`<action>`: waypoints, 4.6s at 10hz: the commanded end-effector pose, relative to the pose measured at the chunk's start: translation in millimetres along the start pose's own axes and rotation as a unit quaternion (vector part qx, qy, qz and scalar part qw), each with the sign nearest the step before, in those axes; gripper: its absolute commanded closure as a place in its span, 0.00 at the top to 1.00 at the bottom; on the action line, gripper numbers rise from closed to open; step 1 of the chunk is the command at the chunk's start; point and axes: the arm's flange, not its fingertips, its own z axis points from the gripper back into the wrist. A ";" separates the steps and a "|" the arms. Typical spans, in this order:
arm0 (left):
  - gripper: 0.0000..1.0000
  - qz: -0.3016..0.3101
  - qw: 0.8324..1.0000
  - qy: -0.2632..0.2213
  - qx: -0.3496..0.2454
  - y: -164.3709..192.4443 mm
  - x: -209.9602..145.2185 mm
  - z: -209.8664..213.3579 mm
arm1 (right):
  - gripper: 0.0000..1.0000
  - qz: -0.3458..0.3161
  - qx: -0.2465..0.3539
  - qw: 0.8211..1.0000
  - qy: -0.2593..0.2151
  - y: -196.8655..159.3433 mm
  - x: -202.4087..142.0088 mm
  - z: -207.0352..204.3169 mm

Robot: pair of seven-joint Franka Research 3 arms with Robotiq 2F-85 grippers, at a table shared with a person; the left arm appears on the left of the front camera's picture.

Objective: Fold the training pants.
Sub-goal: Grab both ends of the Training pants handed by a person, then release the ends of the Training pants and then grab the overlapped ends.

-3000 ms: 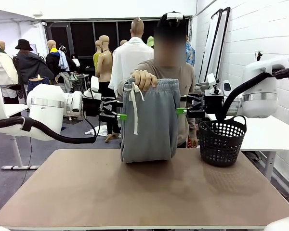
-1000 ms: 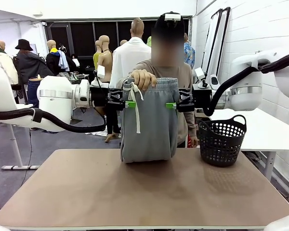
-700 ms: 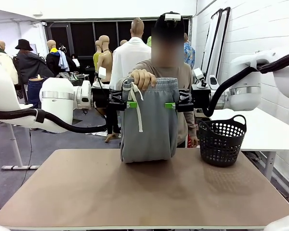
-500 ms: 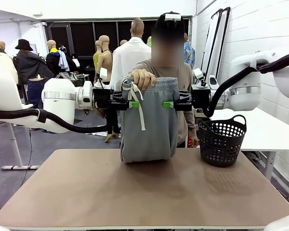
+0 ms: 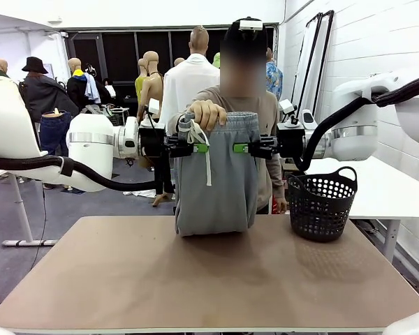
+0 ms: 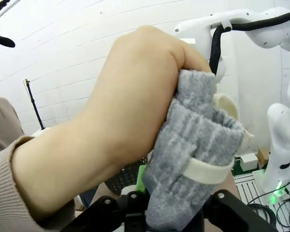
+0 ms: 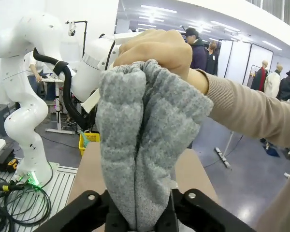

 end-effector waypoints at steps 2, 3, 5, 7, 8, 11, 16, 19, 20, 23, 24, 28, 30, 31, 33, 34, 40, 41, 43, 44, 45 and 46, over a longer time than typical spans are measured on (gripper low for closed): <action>0.00 0.024 1.000 -0.013 -0.004 6.6 1.0 -4.0 | 0.00 -0.008 0.014 1.000 0.014 -7.9 5.3 -2.4; 0.00 0.025 1.000 -0.012 -0.002 7.9 0.6 -2.6 | 0.00 -0.008 0.014 1.000 0.016 -9.1 5.0 -3.5; 0.00 0.026 1.000 -0.010 -0.004 10.0 0.0 -1.4 | 0.00 -0.006 0.013 1.000 0.018 -10.1 3.8 -4.8; 0.00 0.032 0.999 -0.006 -0.005 18.8 -4.5 -2.6 | 0.00 -0.014 0.004 1.000 0.018 -13.3 2.0 -5.5; 0.00 0.014 0.999 0.032 0.017 23.8 -6.1 -6.2 | 0.00 -0.015 -0.014 1.000 0.018 -14.6 1.1 -5.5; 0.00 0.018 1.000 0.007 0.006 13.1 -10.6 -1.5 | 0.00 -0.002 0.006 1.000 0.012 -5.3 -2.8 -0.8; 0.00 0.018 1.000 0.007 0.006 13.1 -10.6 -1.5 | 0.00 -0.002 0.006 1.000 0.012 -5.3 -2.8 -0.8; 0.00 0.018 1.000 0.007 0.006 13.1 -10.6 -1.5 | 0.00 -0.002 0.006 1.000 0.012 -5.3 -2.8 -0.8; 0.00 0.018 1.000 0.007 0.006 13.1 -10.6 -1.5 | 0.00 -0.002 0.006 1.000 0.012 -5.3 -2.8 -0.8; 0.00 0.018 1.000 0.007 0.006 13.1 -10.6 -1.5 | 0.00 -0.002 0.006 1.000 0.012 -5.3 -2.8 -0.8; 0.00 0.018 1.000 0.007 0.006 13.1 -10.6 -1.5 | 0.00 -0.002 0.006 1.000 0.012 -5.3 -2.8 -0.8; 0.00 0.018 1.000 0.007 0.006 13.1 -10.6 -1.5 | 0.00 -0.002 0.006 1.000 0.012 -5.3 -2.8 -0.8; 0.00 0.018 1.000 0.007 0.006 13.1 -10.6 -1.5 | 0.00 -0.002 0.006 1.000 0.012 -5.3 -2.8 -0.8; 0.00 0.018 1.000 0.007 0.006 13.1 -10.6 -1.5 | 0.00 -0.002 0.006 1.000 0.012 -5.3 -2.8 -0.8; 0.00 0.018 1.000 0.007 0.006 13.1 -10.6 -1.5 | 0.00 -0.002 0.006 1.000 0.012 -5.3 -2.8 -0.8; 0.00 0.018 1.000 0.007 0.006 13.1 -10.6 -1.5 | 0.00 -0.002 0.006 1.000 0.012 -5.3 -2.8 -0.8; 0.00 0.018 1.000 0.007 0.006 13.1 -10.6 -1.5 | 0.00 -0.002 0.006 1.000 0.012 -5.3 -2.8 -0.8; 0.00 0.018 1.000 0.007 0.006 13.1 -10.6 -1.5 | 0.00 -0.002 0.006 1.000 0.012 -5.3 -2.8 -0.8; 0.00 0.018 1.000 0.007 0.006 13.1 -10.6 -1.5 | 0.00 -0.002 0.006 1.000 0.012 -5.3 -2.8 -0.8; 0.00 0.018 1.000 0.007 0.006 13.1 -10.6 -1.5 | 0.00 -0.002 0.006 1.000 0.012 -5.3 -2.8 -0.8; 0.00 0.018 1.000 0.007 0.006 13.1 -10.6 -1.5 | 0.00 -0.002 0.006 1.000 0.012 -5.3 -2.8 -0.8; 0.00 0.018 1.000 0.007 0.006 13.1 -10.6 -1.5 | 0.00 -0.002 0.006 1.000 0.012 -5.3 -2.8 -0.8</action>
